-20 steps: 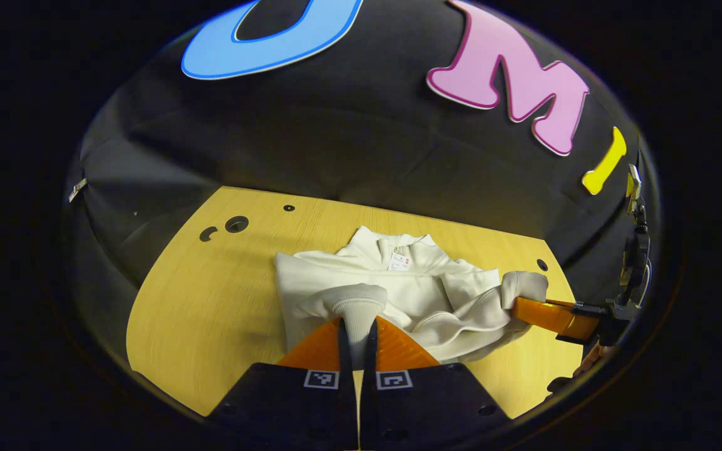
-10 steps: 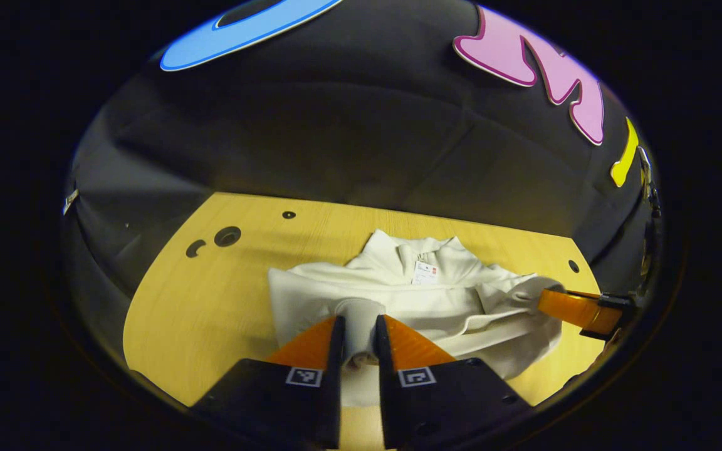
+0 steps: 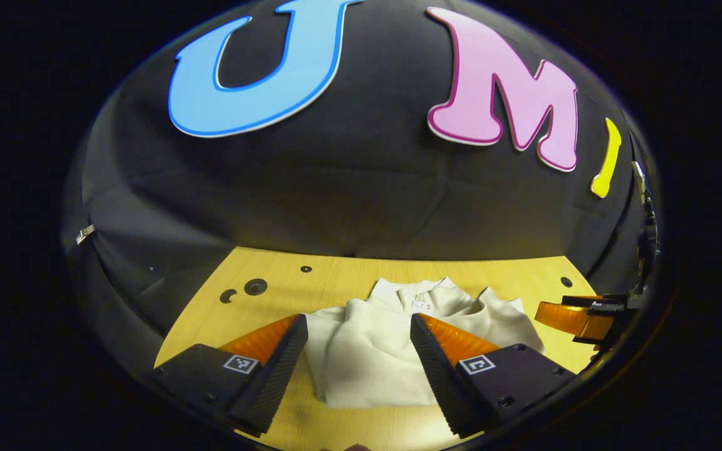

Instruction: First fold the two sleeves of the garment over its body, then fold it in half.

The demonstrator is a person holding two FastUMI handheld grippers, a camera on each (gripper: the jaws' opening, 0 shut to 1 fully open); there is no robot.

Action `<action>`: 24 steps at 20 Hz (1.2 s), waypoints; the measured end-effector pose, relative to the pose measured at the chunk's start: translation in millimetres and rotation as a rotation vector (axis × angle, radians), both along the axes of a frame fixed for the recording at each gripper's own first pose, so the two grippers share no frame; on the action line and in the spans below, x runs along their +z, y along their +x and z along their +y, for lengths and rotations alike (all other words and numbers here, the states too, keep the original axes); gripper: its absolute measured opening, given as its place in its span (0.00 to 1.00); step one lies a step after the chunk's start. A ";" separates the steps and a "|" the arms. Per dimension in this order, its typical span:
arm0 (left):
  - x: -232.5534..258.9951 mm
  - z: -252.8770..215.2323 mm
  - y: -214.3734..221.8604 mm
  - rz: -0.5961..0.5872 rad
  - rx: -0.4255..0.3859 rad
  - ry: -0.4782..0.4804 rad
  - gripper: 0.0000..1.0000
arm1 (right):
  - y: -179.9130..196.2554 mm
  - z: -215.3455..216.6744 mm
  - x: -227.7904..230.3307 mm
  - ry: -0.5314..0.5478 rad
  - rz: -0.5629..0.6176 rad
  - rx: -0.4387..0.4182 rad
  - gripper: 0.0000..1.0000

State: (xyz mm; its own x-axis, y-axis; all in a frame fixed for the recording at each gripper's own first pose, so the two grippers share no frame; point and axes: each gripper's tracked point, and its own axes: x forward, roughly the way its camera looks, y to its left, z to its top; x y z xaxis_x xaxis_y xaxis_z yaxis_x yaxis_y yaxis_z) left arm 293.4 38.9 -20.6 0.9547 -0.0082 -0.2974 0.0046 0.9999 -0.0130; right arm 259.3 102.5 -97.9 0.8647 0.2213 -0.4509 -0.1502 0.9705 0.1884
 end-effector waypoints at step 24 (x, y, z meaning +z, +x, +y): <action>99.7 -25.1 -232.0 -0.409 -0.005 -0.135 0.97 | -215.3 -27.7 154.7 -0.008 -0.400 0.017 0.98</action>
State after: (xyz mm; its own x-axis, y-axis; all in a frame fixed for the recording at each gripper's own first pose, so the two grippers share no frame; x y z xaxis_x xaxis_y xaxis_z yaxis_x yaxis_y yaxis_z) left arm 61.4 13.9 79.1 0.9937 -0.0265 0.1093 0.0418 0.9892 -0.1401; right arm 44.0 74.8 56.8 0.9687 0.2348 -0.0809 -0.2261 0.9686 0.1038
